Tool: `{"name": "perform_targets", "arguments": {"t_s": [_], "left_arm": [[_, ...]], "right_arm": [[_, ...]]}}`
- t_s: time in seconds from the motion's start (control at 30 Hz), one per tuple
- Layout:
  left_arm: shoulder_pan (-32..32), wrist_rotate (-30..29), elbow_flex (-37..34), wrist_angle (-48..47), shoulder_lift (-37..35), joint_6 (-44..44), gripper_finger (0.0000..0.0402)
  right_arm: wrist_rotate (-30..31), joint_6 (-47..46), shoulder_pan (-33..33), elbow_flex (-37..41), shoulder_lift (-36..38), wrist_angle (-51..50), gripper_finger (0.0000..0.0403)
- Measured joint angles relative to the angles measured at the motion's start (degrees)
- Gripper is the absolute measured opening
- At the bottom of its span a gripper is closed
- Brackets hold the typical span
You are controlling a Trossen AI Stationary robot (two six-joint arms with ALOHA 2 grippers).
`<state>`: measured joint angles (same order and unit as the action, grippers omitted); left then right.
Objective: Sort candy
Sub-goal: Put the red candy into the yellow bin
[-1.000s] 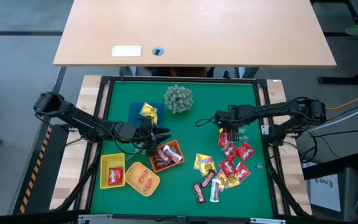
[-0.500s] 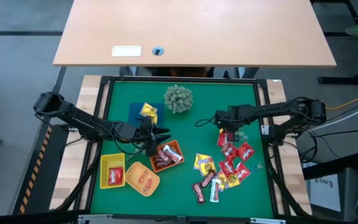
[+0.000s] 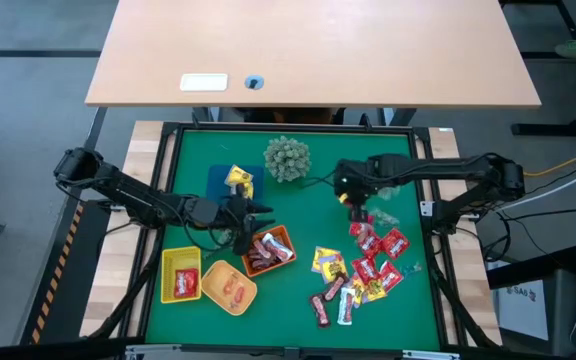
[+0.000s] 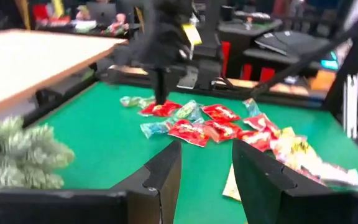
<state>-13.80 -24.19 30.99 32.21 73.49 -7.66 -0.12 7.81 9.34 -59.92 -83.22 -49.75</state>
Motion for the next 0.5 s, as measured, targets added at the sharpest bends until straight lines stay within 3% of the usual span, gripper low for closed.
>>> {"name": "perform_targets", "arguments": {"t_s": [0.3, 0.5], "left_arm": [[0.1, 1.1, 0.0, 0.5, 0.0, 17.8, 0.0128], [1.4, 1.1, 0.0, 3.3, 0.0, 20.3, 0.0128]], "right_arm": [[-17.7, 0.0, 0.0, -3.4, 0.0, 20.1, 0.0002], [-24.3, 0.0, 0.0, -3.4, 0.0, 27.5, 0.0002]]}}
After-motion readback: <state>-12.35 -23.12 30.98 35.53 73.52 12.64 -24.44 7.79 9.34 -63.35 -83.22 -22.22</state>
